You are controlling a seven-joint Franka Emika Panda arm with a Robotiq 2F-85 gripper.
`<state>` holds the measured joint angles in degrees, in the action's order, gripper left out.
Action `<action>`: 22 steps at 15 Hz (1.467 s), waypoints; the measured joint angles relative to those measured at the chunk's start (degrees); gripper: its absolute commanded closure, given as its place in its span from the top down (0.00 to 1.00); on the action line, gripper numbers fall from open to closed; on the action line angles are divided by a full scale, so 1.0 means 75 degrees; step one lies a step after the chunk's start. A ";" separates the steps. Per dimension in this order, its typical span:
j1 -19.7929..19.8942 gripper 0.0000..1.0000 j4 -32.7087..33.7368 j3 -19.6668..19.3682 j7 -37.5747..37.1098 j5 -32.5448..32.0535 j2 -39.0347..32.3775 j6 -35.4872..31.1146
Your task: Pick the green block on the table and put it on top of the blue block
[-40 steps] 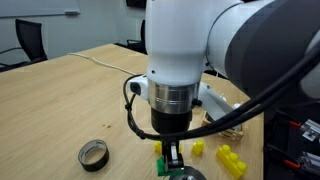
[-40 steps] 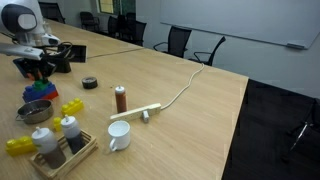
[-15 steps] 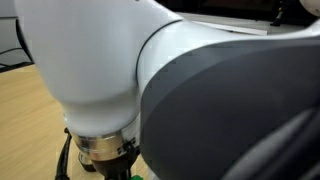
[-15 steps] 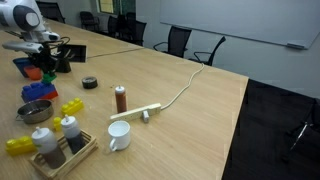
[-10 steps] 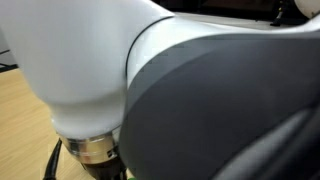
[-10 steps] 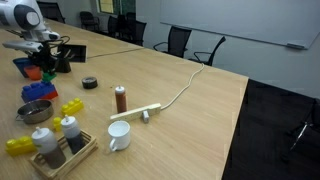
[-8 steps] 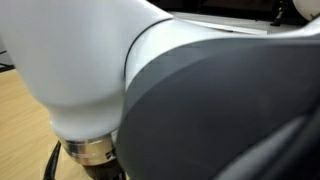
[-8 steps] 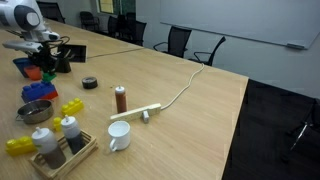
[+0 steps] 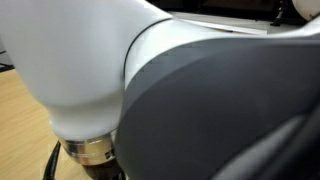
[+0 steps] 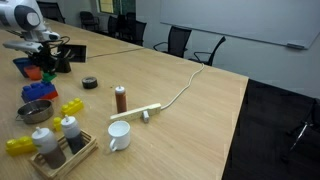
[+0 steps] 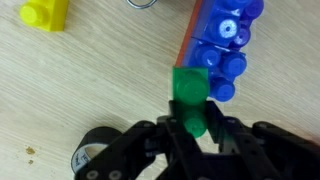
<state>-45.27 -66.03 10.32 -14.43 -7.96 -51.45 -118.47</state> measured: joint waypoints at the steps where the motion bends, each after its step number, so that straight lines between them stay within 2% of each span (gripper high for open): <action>1: 0.0000 0.07 0.0000 0.0000 0.0000 0.0000 0.0000 0.0002; 5: 0.0005 0.07 -0.0025 0.0000 -0.0112 0.0045 -0.0019 -0.0006; 16: 0.0024 0.07 -0.0124 -0.0036 -0.2323 0.0149 -0.0018 -0.0005; 22: -0.0066 0.07 -0.0231 -0.0036 -0.2839 0.0147 -0.0017 -0.0016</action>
<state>-45.76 -67.77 10.05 -35.72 -6.86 -51.57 -118.58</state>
